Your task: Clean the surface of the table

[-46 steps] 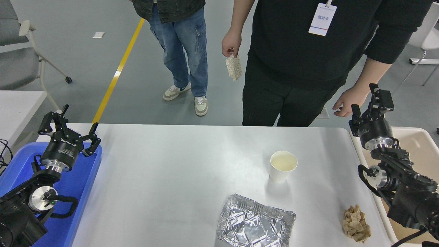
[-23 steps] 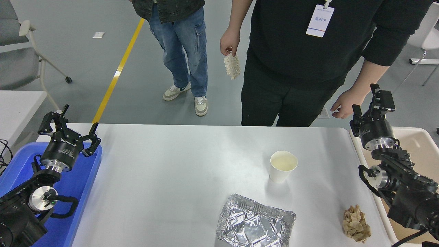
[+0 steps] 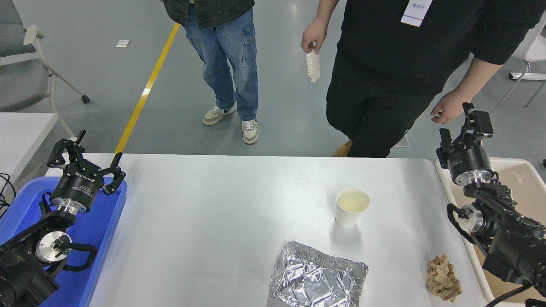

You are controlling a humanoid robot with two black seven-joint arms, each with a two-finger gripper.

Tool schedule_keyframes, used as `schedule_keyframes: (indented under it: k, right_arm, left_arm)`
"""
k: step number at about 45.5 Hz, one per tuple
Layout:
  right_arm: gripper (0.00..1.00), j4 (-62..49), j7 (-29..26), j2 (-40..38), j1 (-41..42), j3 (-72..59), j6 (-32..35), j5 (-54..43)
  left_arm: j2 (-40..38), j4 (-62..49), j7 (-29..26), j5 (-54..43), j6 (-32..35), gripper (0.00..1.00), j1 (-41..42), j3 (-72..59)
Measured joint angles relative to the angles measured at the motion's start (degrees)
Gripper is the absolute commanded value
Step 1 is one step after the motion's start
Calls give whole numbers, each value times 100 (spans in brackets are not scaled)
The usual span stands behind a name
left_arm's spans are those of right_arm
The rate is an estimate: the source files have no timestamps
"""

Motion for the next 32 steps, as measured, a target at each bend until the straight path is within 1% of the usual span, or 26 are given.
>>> schedule_keyframes:
  k: [19, 26, 32]
  right_arm:
    - [98, -8, -26, -31, 33, -125, 25, -9]
    - [98, 12, -32, -154, 236, -613, 31, 1]
    - [98, 29, -37, -438, 497, -1123, 31, 9]
  left_arm:
    - [0, 1, 0, 0, 0, 100, 0, 0]
    - [0, 1, 0, 0, 1, 100, 0, 0]
    - [0, 1, 0, 0, 1, 100, 0, 0]
